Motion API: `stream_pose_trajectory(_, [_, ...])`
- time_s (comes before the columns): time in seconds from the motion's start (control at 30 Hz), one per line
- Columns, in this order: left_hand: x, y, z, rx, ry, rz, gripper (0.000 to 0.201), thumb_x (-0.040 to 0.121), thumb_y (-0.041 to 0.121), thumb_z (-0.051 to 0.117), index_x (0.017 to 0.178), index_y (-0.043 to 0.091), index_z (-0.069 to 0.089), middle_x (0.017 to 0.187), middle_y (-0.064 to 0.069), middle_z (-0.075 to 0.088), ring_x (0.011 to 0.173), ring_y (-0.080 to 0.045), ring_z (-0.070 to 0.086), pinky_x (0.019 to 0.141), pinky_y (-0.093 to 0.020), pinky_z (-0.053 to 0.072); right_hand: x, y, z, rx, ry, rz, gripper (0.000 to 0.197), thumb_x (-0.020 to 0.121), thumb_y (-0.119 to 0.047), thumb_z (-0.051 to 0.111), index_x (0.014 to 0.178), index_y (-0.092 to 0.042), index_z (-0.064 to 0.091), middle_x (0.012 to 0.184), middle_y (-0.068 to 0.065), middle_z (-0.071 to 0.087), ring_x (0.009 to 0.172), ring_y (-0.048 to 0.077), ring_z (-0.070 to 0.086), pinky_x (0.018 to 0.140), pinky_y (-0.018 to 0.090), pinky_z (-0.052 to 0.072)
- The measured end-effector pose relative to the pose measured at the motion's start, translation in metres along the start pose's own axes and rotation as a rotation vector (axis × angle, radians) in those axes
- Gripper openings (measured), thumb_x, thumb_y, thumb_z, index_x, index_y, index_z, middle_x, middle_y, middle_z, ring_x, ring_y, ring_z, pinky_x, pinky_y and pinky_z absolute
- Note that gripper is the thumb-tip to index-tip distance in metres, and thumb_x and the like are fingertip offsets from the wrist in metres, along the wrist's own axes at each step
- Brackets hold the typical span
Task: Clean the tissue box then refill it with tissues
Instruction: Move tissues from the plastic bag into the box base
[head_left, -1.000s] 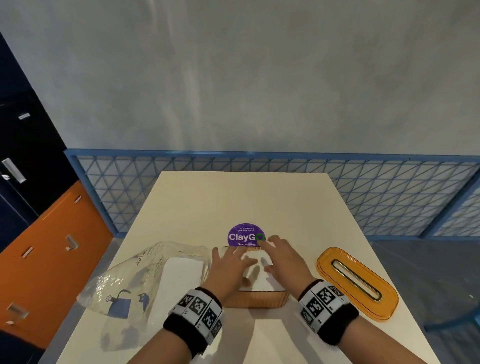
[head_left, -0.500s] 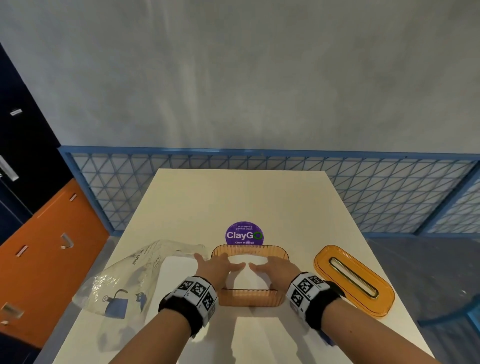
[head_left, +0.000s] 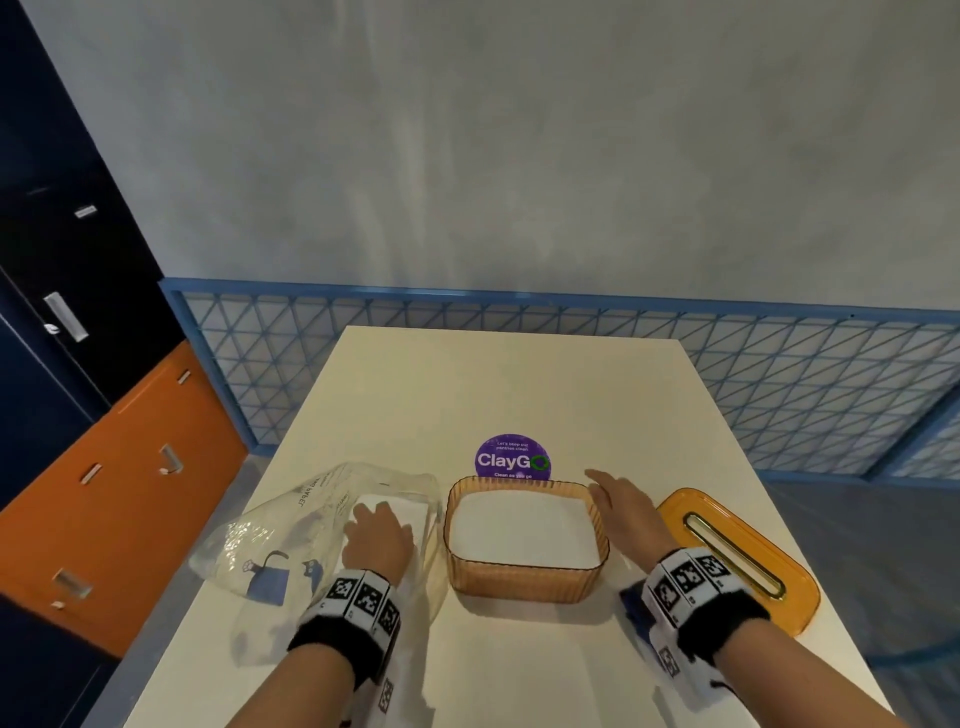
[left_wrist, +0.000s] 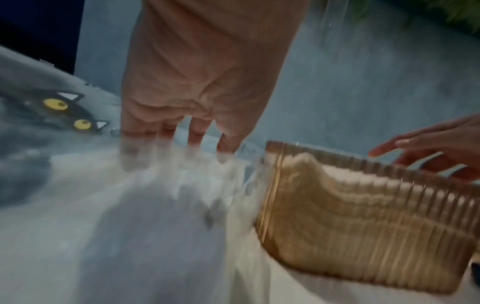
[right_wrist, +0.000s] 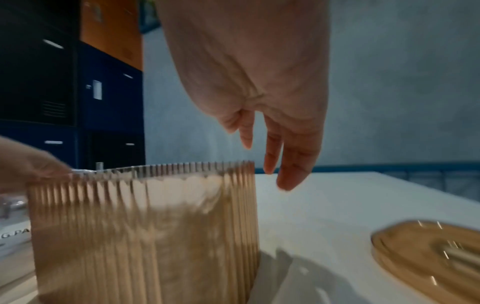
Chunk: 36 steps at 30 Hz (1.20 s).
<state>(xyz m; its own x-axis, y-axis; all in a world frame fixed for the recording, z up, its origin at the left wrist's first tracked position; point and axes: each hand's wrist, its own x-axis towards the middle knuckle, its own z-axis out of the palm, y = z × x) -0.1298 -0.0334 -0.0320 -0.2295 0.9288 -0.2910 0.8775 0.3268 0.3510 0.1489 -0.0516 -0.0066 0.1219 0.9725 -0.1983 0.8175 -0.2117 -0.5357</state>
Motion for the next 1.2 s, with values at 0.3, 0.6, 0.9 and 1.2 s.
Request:
stream_pose_trajectory(0.3, [0.011,-0.002,0.036,0.189,-0.013,-0.094,0.058,0.085,0.047,0.059,0.127,0.013,0.041,0.130,-0.007,0.036,0.123,-0.024,0.039,0.089,-0.037,0.049,-0.004,0.008,0.021,0.281,-0.056,0.234,0.045,0.102,-0.036,0.019,0.129,-0.017,0.048,0.119,0.016,0.061,0.104,0.035,0.061,0.092,0.046,0.051])
stream_pose_trajectory(0.6, [0.013,-0.003,0.039,0.145,0.017,-0.073,0.033,0.094,0.016,0.041,0.127,0.012,0.040,0.132,-0.009,0.037,0.124,-0.026,0.037,0.095,-0.038,0.047,-0.006,0.006,0.021,0.284,-0.043,0.225,0.043,0.101,-0.038,0.019,0.122,-0.016,0.050,0.097,0.009,0.058,0.092,0.034,0.065,0.082,0.045,0.056])
stream_pose_trajectory(0.9, [0.013,0.005,0.047,0.217,-0.008,-0.152,0.040,0.092,0.028,0.049,0.129,0.018,0.040,0.127,-0.004,0.038,0.123,-0.023,0.037,0.090,-0.041,0.045,-0.004,0.008,0.022,0.270,-0.050,0.245,0.043,0.101,-0.038,0.019,0.124,-0.018,0.050,0.112,0.017,0.062,0.095,0.034,0.064,0.085,0.047,0.055])
stream_pose_trajectory(1.2, [0.012,0.002,0.042,0.208,-0.005,-0.114,0.039,0.091,0.013,0.043,0.129,0.014,0.037,0.130,-0.007,0.037,0.122,-0.024,0.038,0.092,-0.043,0.045,-0.002,0.012,0.024,0.274,-0.052,0.231,0.043,0.102,-0.037,0.020,0.122,-0.015,0.051,0.107,0.018,0.063,0.089,0.035,0.066,0.068,0.039,0.059])
